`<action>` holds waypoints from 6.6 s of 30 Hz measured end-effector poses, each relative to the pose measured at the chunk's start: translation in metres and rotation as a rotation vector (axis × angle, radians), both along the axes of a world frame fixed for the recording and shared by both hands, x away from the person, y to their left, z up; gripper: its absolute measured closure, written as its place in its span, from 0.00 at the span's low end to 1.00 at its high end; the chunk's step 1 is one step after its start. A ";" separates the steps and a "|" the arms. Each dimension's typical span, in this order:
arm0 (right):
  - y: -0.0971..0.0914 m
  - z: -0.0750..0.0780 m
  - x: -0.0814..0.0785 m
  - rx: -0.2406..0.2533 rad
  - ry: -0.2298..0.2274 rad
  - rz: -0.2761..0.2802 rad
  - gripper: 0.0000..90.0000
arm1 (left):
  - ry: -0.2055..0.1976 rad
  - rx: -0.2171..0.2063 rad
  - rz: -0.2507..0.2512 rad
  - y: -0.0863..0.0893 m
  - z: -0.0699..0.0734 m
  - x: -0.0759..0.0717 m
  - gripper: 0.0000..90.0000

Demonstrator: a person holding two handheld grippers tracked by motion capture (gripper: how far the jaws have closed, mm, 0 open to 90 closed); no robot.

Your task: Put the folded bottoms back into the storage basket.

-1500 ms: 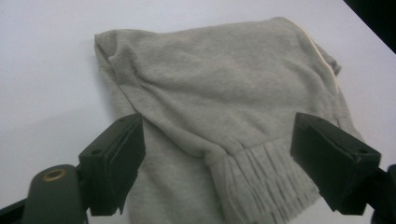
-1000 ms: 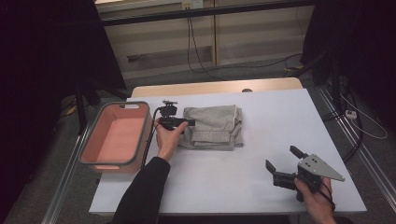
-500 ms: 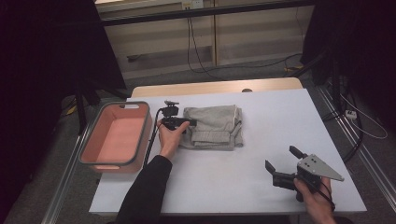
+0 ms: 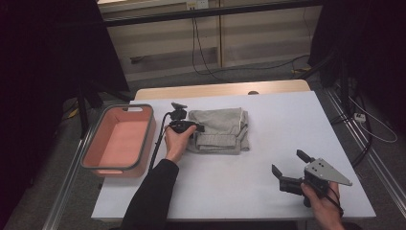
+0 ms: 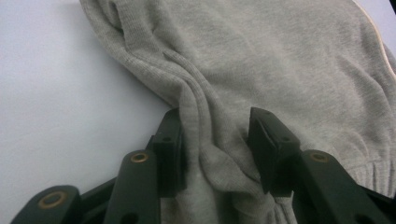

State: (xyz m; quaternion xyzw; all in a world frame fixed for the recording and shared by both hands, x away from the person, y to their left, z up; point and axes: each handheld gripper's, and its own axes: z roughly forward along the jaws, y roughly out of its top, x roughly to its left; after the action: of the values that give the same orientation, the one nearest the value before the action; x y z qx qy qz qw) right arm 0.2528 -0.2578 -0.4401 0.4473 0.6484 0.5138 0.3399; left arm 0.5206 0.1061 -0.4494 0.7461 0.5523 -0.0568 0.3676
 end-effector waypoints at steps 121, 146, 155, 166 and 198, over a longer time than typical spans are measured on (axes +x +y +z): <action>-0.001 0.001 -0.003 -0.001 0.001 -0.014 0.03 | -0.476 -0.203 -0.190 0.077 0.166 -0.082 0.91; -0.001 0.000 -0.003 -0.002 0.001 -0.016 0.03 | -0.588 -0.223 -0.144 0.102 0.200 -0.102 0.91; -0.001 0.000 -0.003 -0.001 0.001 -0.015 0.03 | -0.615 -0.184 -0.135 0.106 0.218 -0.103 0.91; -0.001 0.000 -0.002 0.002 0.002 -0.013 0.03 | -0.639 -0.173 -0.101 0.118 0.233 -0.100 0.91; -0.001 0.000 -0.002 0.002 0.001 -0.013 0.03 | -0.687 -0.156 -0.039 0.160 0.264 -0.107 0.91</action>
State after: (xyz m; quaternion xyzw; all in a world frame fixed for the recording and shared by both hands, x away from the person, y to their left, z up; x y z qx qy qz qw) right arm 0.2510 -0.2589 -0.4400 0.4520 0.6451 0.5122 0.3423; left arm 0.4137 0.2663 -0.1852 0.7016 0.3759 0.1485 0.5869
